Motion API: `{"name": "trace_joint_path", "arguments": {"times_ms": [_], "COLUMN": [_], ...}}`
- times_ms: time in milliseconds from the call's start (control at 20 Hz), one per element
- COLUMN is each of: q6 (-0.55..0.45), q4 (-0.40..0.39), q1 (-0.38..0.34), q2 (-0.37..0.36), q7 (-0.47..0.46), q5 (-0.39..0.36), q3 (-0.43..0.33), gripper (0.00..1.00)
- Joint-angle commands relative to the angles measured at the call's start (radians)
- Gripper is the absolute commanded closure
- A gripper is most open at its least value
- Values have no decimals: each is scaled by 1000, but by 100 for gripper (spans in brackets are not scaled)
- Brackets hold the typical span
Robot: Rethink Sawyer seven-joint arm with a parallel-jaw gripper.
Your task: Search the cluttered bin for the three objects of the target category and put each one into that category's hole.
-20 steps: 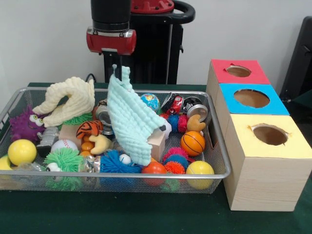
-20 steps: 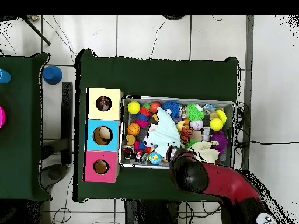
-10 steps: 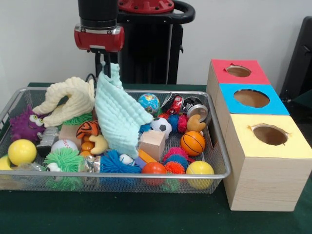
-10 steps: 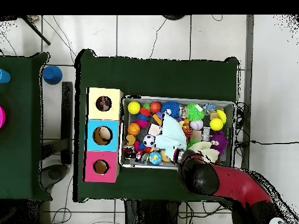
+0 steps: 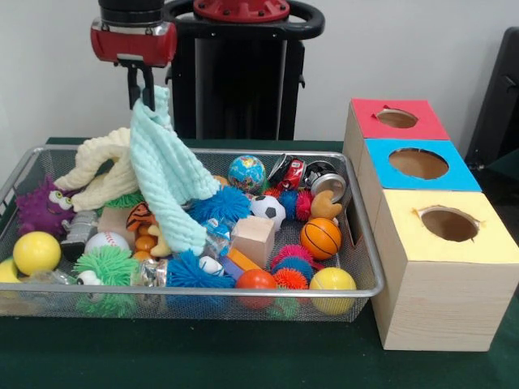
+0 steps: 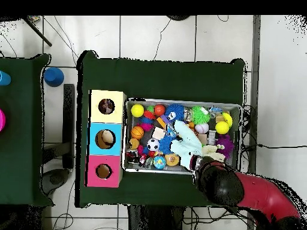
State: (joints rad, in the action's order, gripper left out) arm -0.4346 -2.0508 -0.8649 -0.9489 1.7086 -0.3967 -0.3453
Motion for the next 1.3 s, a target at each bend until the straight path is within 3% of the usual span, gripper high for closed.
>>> {"name": "trace_joint_path", "arguments": {"times_ms": [50,500,800,1000,1300], "q6": [-143,-147,-15,-18,-92], "q4": [-41,-36,-35,-27,-33], "q1": [-57,-157,-204,-206,-242], "q2": [-46,22,134,144,125], "q7": [-255,-280,-209,-179,-211], "q5": [-60,-150,-305,-345,-346], "q3": [-133,-188,-160,-173,-216], "gripper": [100,100,100,100,100]}}
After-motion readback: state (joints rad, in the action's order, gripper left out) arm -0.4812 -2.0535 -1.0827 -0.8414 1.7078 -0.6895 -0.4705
